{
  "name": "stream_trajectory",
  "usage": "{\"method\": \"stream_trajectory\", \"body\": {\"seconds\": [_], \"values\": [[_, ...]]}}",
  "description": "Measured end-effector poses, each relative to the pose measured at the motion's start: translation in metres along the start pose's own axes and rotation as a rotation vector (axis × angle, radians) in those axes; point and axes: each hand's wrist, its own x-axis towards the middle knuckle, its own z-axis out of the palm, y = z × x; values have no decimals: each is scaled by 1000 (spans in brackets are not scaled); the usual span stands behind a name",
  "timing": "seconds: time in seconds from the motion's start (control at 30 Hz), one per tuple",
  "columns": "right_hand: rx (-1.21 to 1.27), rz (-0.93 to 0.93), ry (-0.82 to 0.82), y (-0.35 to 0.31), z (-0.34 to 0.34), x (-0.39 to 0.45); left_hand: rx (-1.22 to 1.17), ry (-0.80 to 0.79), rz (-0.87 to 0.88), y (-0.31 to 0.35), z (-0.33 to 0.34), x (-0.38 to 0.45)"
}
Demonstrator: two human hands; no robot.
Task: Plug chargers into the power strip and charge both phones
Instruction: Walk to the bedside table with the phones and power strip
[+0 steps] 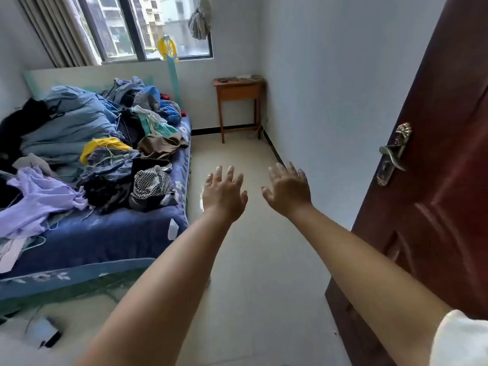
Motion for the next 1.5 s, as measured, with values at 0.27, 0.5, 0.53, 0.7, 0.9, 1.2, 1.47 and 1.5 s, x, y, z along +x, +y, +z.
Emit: {"method": "stream_trajectory", "body": {"seconds": [0.27, 0.5, 0.53, 0.7, 0.9, 1.2, 1.47, 1.5], "values": [[-30, -11, -156, 74, 63, 146, -26, -129, -134, -7, 59, 156], [-38, -72, -204, 103, 127, 289, -1, -144, -179, -33, 109, 295], [-41, -77, -208, 106, 136, 313, 3, -140, -183, -38, 116, 318], [-54, -59, -196, 128, 180, 444, 17, -150, -166, -71, 157, 454], [-58, 10, -211, 167, 221, 596, -23, -164, -130, -94, 198, 624], [-21, 66, -241, 260, 315, 820, -74, -177, -96, -111, 293, 858], [15, -31, -293, 311, 390, 1037, -108, -181, -201, -153, 350, 1061], [24, -51, -306, 310, 401, 1062, -102, -186, -215, -162, 358, 1082]]}}
